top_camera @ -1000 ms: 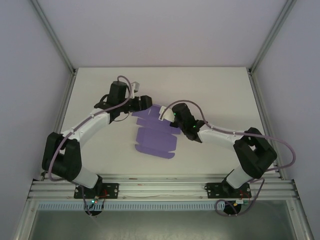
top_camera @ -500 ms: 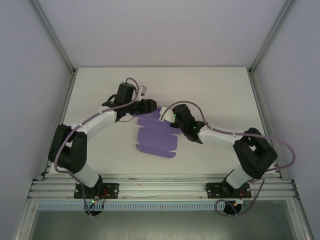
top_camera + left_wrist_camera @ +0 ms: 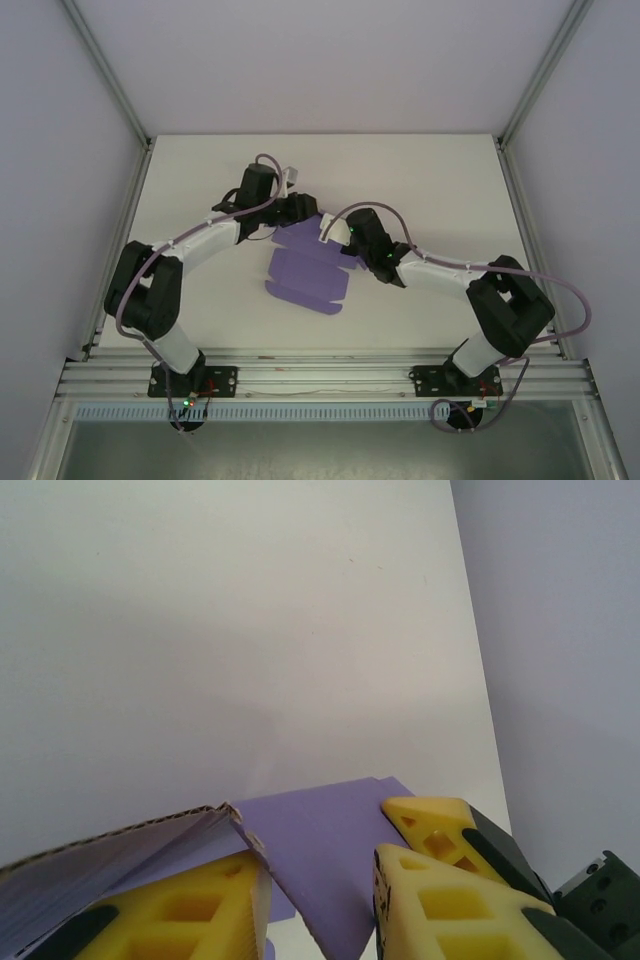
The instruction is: Assemble paper box
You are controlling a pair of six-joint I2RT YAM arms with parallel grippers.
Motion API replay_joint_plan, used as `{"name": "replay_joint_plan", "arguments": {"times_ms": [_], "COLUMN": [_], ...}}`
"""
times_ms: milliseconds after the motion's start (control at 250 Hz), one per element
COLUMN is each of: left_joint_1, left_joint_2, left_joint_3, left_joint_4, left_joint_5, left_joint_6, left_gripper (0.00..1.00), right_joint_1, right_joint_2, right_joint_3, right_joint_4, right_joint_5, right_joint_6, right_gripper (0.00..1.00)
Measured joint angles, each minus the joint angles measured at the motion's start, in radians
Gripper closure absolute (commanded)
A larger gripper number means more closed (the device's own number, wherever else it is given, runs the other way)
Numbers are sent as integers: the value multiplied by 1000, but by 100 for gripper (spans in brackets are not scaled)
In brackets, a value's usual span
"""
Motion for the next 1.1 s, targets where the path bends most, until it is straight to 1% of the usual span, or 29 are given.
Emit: {"name": "replay_joint_plan", "arguments": {"times_ms": [60, 104, 120, 168, 204, 248, 328, 436, 516, 632, 711, 823, 971, 1103], "left_joint_1": [-3, -5, -5, -5, -5, -6, -4, 20, 57, 129, 180, 208, 208, 208], "left_joint_2": [0, -2, -6, -21, -37, -69, -145, -253, -313, -353, -370, -390, -377, -348], "left_joint_3": [0, -6, -11, -29, -44, -66, -116, -198, -268, -363, -422, -463, -470, -482], "left_joint_4": [3, 5, 5, 1, -9, -30, -71, -112, -140, -169, -184, -188, -151, -79], "left_joint_5": [-10, -17, -22, -43, -59, -89, -154, -230, -280, -332, -348, -379, -389, -337], "left_joint_6": [-1, 1, 6, 13, 28, 52, 83, 124, 144, 154, 156, 159, 168, 197], "left_gripper": [66, 60, 55, 36, 29, 15, 1, 0, 0, 0, 0, 0, 0, 1], "right_joint_1": [-1, -1, -1, 0, 0, 0, -3, -12, -23, -36, -45, -50, -51, -51], "right_joint_2": [0, 0, 0, -1, -2, -4, -11, -32, -46, -58, -63, -64, -65, -66], "right_joint_3": [-2, -2, -2, -2, -2, -2, -2, -2, -2, -2, -2, -2, -2, -2], "right_joint_4": [1, 1, 2, 4, 3, 3, -1, -10, -16, -26, -38, -50, -58, -61], "right_joint_5": [0, 0, -1, -4, -8, -13, -26, -47, -61, -91, -111, -130, -152, -165], "right_joint_6": [0, 0, 0, 0, 0, 1, 4, 15, 23, 35, 44, 53, 64, 76], "right_gripper": [100, 100, 100, 100, 100, 100, 100, 100, 100, 100, 100, 100, 100, 100]}}
